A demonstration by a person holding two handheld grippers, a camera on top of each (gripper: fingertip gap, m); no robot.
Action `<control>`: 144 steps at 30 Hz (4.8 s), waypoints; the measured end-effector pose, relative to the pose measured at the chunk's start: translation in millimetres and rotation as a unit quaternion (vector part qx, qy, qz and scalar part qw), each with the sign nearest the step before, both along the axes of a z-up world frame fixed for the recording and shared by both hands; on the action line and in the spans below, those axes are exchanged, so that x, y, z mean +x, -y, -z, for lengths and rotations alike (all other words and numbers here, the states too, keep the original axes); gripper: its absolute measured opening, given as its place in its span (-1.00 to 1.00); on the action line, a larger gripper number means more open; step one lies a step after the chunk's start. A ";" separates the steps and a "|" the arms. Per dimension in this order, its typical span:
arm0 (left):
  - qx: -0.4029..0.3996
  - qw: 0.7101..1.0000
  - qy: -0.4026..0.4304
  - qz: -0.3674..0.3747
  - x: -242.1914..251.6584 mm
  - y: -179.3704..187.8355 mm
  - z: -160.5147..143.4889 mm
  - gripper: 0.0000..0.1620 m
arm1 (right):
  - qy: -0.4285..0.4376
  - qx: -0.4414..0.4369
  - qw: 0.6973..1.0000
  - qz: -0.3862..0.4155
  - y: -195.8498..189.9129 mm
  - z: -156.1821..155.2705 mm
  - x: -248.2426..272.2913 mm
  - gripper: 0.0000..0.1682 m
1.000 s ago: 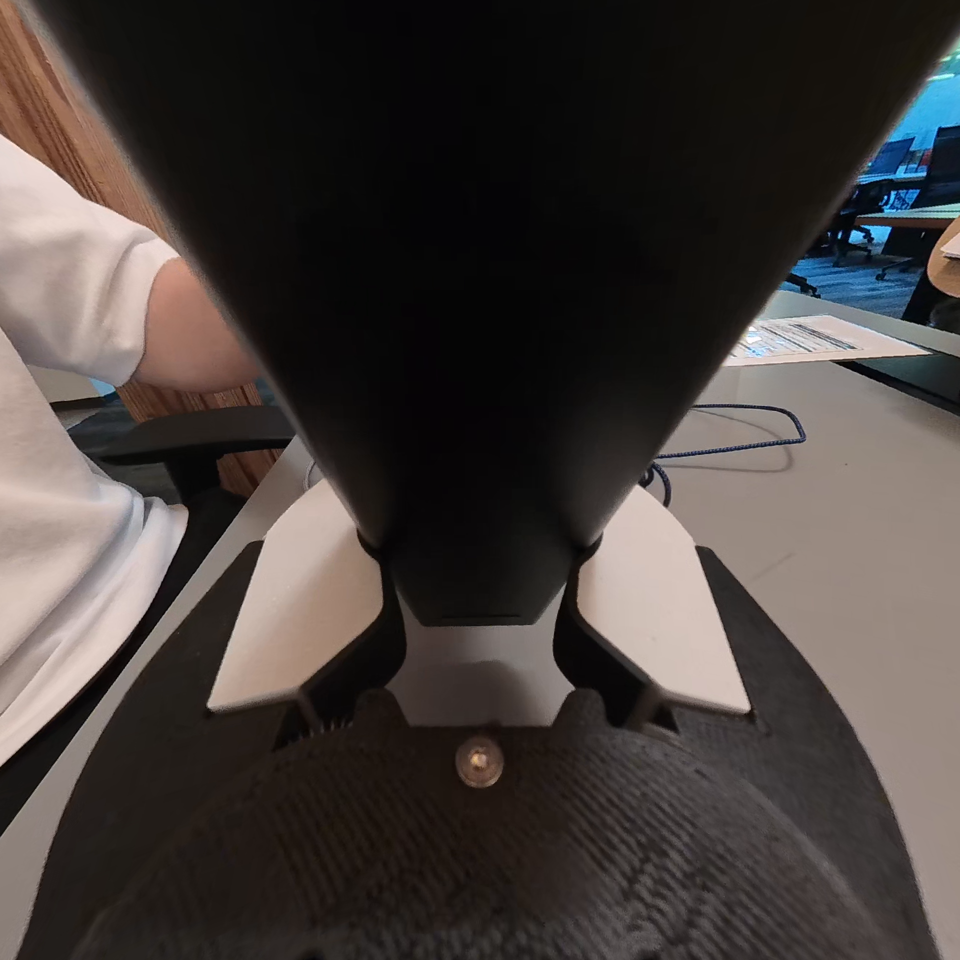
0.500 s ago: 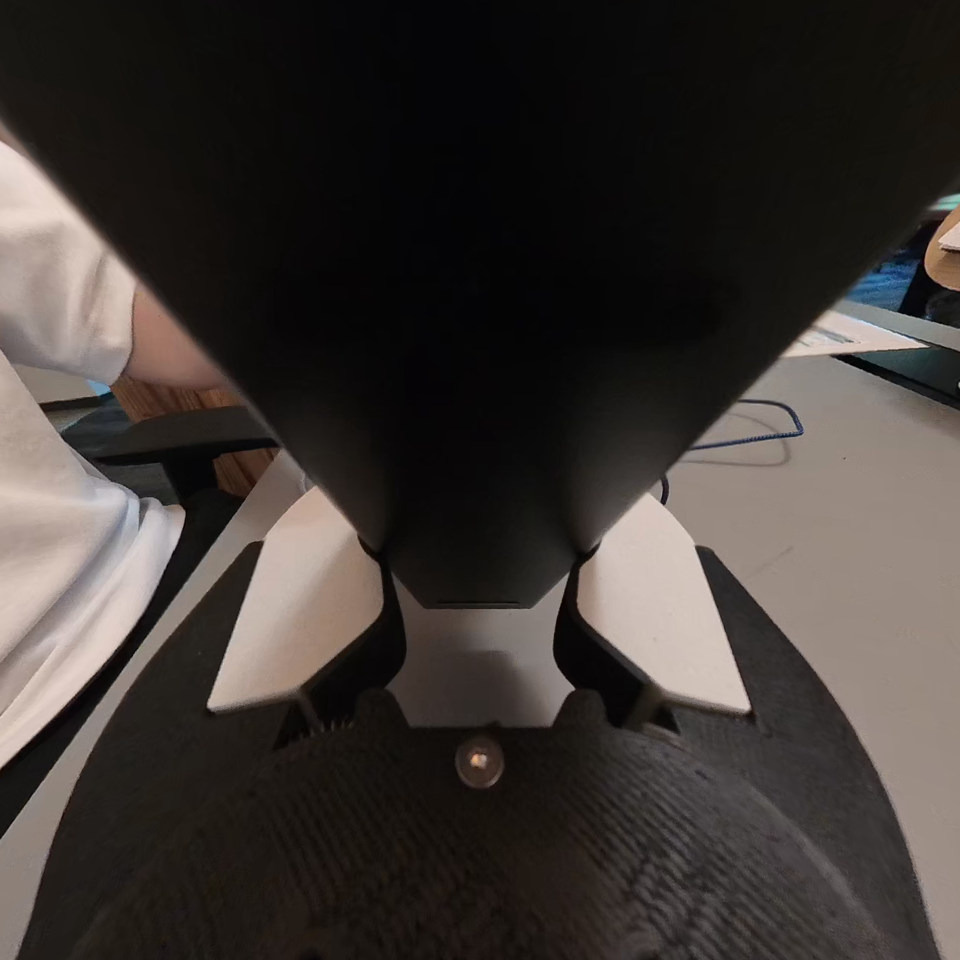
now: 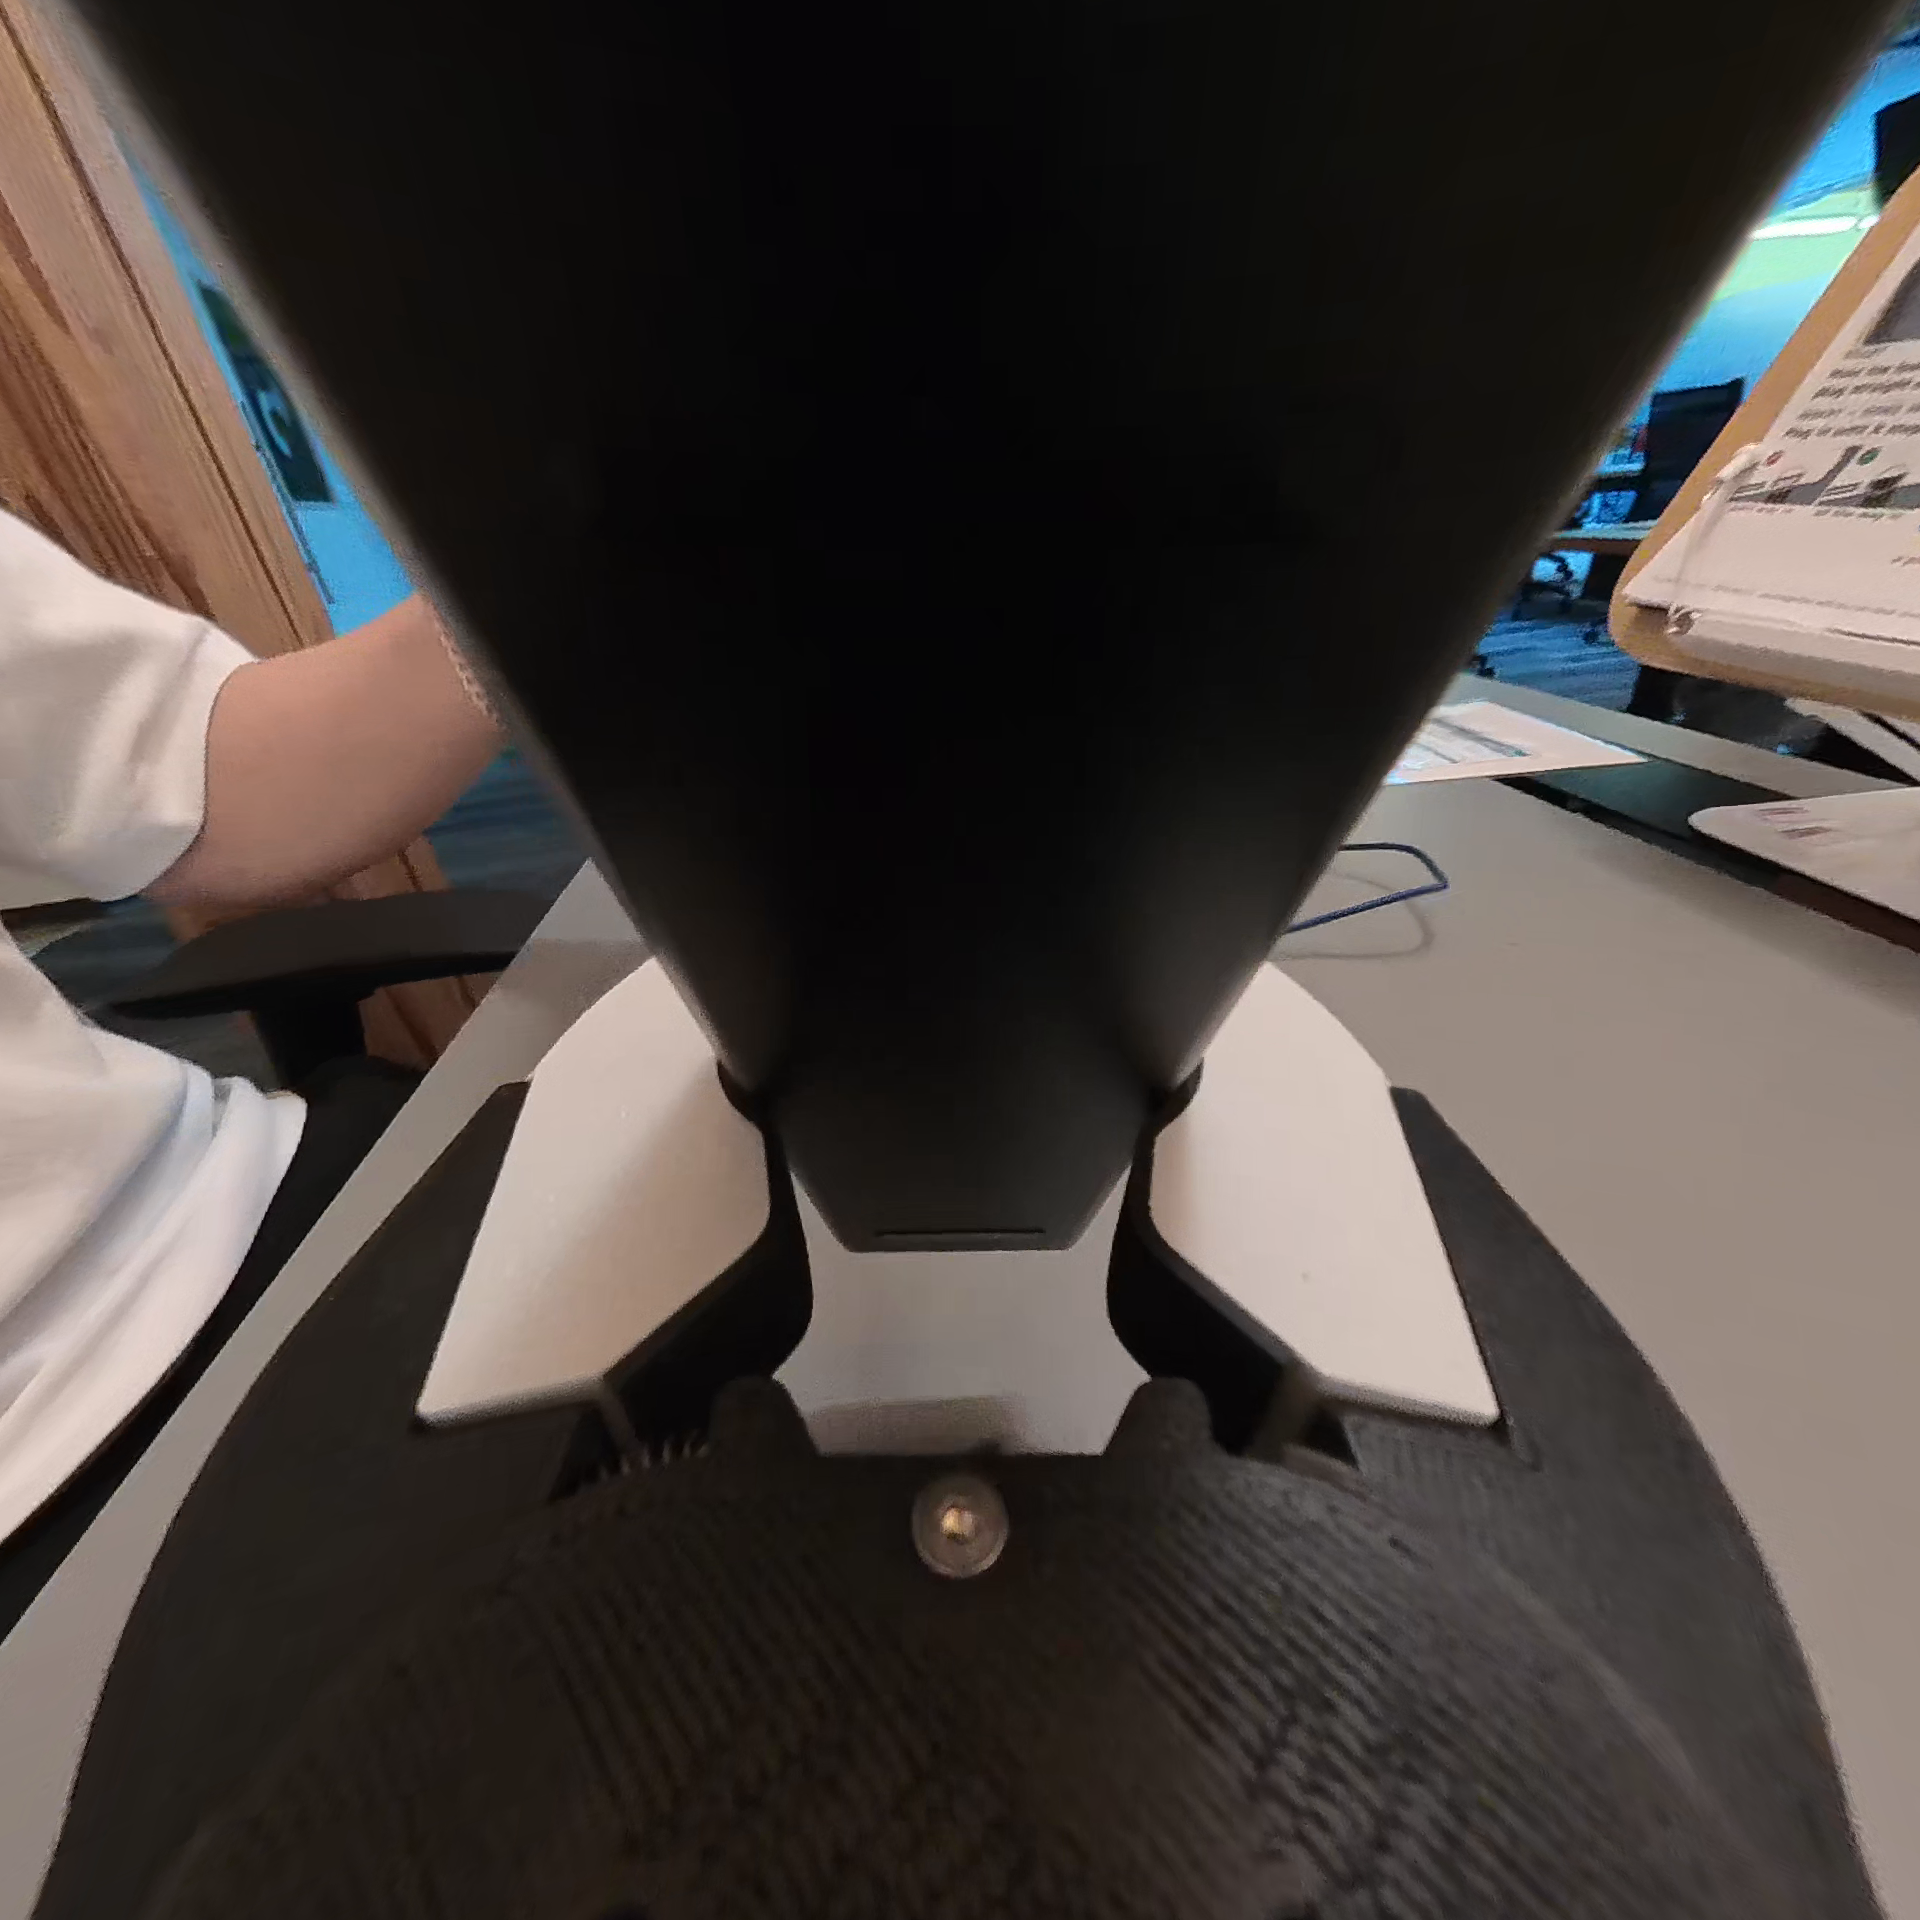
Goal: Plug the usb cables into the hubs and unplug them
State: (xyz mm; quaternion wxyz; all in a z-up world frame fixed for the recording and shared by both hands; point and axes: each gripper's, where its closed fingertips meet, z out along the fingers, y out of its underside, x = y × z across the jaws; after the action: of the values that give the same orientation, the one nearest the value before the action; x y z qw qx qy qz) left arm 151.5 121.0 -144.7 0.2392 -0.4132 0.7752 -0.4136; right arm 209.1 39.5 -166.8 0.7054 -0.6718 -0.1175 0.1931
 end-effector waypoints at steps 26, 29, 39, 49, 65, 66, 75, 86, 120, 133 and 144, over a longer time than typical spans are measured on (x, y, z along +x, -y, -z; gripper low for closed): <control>-0.140 0.949 0.137 -0.247 -84.4 -122.5 59.1 -0.14 | 0.140 0.032 0.984 0.107 -14.5 -178.4 12.4 -0.14; -0.133 0.947 0.137 -0.258 -85.3 -125.2 63.8 -0.16 | 0.190 0.031 0.972 0.131 -21.2 -241.4 36.4 -0.14; -0.119 0.956 0.098 -0.248 -78.8 -120.5 74.6 -0.19 | 0.323 0.042 0.907 0.268 -35.3 -410.9 123.5 -0.14; -0.167 0.950 0.074 -0.252 -77.5 -126.9 77.5 -0.26 | 0.388 0.070 0.815 0.425 7.4 -546.8 225.8 -0.14; -0.237 0.944 0.015 -0.230 -73.8 -126.5 87.0 -0.38 | 0.417 -0.079 0.757 0.496 33.6 -459.1 362.1 -0.14; -0.242 0.944 0.012 -0.225 -73.8 -125.3 87.4 -0.38 | 0.411 -0.093 0.763 0.490 34.5 -432.8 368.7 -0.14; -0.268 0.937 0.013 -0.221 -74.7 -127.4 85.0 -0.42 | 0.390 -0.309 0.768 0.402 49.4 -194.1 409.2 -0.14; -0.263 0.941 -0.020 -0.214 -72.6 -122.4 93.6 -0.43 | 0.493 -0.560 0.637 0.193 69.0 -21.9 426.5 -0.14; -0.201 0.966 -0.126 -0.107 -73.4 -80.3 119.8 -0.40 | 0.461 -0.481 0.726 0.171 -93.2 3.7 263.7 0.27; -0.222 0.963 -0.138 -0.061 -77.7 -69.4 117.3 -0.41 | 0.290 -0.634 0.707 0.122 -109.6 91.2 259.3 0.37; -0.232 0.960 -0.151 -0.039 -80.4 -63.9 117.3 -0.48 | 0.208 -0.683 0.699 0.049 -87.2 122.9 200.3 0.71</control>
State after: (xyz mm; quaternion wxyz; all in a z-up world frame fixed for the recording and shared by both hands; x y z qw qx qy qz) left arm 71.2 184.9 -262.0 0.0329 -0.5446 0.6682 -0.5059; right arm 409.4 126.7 -289.6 0.0194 -0.9969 -0.0642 0.0408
